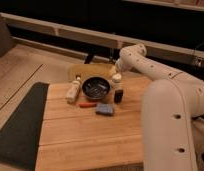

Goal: Place the ceramic cup over the eraser

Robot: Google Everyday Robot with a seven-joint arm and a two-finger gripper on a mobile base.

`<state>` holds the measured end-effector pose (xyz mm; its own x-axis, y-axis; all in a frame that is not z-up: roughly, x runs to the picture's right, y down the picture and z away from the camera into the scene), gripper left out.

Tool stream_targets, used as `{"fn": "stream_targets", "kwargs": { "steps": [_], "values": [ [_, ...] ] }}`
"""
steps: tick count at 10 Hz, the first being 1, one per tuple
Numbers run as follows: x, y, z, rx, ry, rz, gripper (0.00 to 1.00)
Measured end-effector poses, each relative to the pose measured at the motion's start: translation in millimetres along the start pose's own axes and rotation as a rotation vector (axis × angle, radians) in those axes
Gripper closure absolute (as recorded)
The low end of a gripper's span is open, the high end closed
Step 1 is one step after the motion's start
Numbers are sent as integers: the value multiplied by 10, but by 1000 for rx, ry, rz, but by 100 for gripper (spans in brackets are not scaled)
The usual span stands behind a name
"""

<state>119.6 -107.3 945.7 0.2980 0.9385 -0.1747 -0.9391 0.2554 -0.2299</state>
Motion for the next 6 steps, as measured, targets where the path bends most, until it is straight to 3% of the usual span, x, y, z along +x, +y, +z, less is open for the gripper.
{"fn": "stream_targets", "kwargs": {
  "steps": [2, 6],
  "values": [
    [56, 3, 116, -5, 36, -12, 35],
    [145, -106, 307, 23, 109, -52, 35]
  ]
}}
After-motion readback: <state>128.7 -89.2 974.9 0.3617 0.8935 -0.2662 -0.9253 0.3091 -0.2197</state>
